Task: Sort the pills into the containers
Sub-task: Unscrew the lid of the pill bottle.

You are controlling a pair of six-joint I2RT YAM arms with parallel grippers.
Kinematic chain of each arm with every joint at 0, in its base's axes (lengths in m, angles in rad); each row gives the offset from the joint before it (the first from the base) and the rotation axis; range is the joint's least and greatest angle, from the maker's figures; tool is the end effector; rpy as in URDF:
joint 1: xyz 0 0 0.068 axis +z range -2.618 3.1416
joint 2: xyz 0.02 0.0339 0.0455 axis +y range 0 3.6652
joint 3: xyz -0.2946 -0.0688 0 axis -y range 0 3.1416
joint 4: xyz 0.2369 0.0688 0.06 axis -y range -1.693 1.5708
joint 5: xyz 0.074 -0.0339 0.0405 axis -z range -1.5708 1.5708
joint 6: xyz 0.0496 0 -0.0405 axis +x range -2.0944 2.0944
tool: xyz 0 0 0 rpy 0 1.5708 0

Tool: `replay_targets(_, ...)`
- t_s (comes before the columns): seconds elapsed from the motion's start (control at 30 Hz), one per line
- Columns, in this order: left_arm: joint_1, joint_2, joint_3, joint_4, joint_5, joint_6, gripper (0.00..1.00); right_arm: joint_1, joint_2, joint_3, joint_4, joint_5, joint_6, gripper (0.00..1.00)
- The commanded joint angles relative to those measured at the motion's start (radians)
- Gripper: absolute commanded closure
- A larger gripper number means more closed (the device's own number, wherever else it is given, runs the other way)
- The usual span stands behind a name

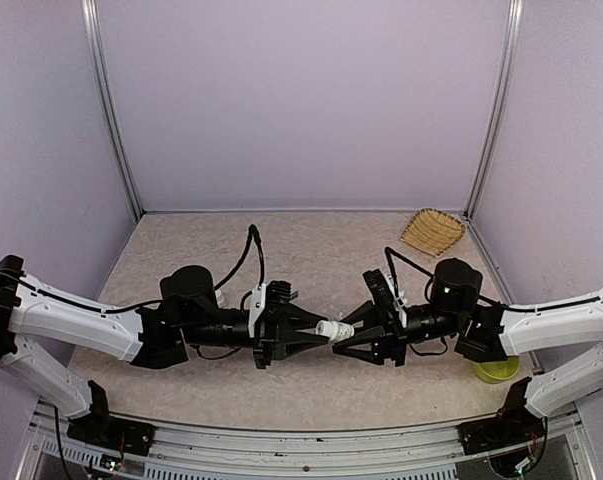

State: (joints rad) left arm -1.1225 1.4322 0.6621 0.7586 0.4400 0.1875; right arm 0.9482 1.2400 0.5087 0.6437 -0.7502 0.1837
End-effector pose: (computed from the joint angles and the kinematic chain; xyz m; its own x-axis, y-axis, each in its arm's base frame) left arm 0.1153 -0.2885 0.2820 0.1815 0.0117 -0.9833 0.9834 0.0062 0.1816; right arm 0.1186 0.2233 0.2689 -0.2311 -0.0927 -0.9685 -0.9644 -0.1100 0.2406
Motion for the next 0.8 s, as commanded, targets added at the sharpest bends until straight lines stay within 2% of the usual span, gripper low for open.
replay_targets(0.0, 0.003, 0.012, 0.025, -0.001, 0.019, -0.003, 0.97, 0.01, -0.032, 0.01, -0.014, 0.006, -0.013, 0.62)
replay_targets(0.1, 0.003, 0.013, 0.025, -0.013, 0.034, -0.003, 0.97, 0.009, -0.038, 0.014, -0.034, 0.027, -0.022, 0.6)
replay_targets(0.17, 0.003, 0.014, 0.025, -0.017, 0.042, -0.004, 0.97, 0.009, -0.041, 0.014, -0.039, 0.04, -0.024, 0.54)
replay_targets(0.23, 0.003, 0.017, 0.025, -0.016, 0.045, -0.009, 0.97, 0.009, -0.041, 0.014, -0.042, 0.04, -0.025, 0.54)
replay_targets(0.33, 0.003, 0.02, 0.025, -0.012, 0.046, -0.012, 0.97, 0.009, -0.032, 0.022, -0.04, 0.024, -0.021, 0.59)
replay_targets(0.5, 0.003, 0.022, 0.03, -0.007, 0.046, -0.016, 0.96, 0.01, -0.018, 0.025, -0.031, -0.003, -0.015, 0.73)
replay_targets(0.53, 0.003, 0.024, 0.031, -0.008, 0.044, -0.017, 0.94, 0.01, -0.016, 0.025, -0.029, -0.006, -0.014, 0.75)
replay_targets(0.57, 0.003, 0.024, 0.032, -0.008, 0.037, -0.022, 0.87, 0.009, -0.017, 0.024, -0.028, -0.003, -0.016, 0.75)
replay_targets(0.63, 0.004, 0.027, 0.038, -0.007, 0.004, -0.058, 0.82, 0.01, -0.022, 0.017, -0.028, 0.023, -0.024, 0.76)
replay_targets(0.77, 0.0, 0.049, 0.066, -0.023, -0.137, -0.193, 0.86, 0.009, -0.05, -0.011, -0.019, 0.117, -0.049, 0.8)
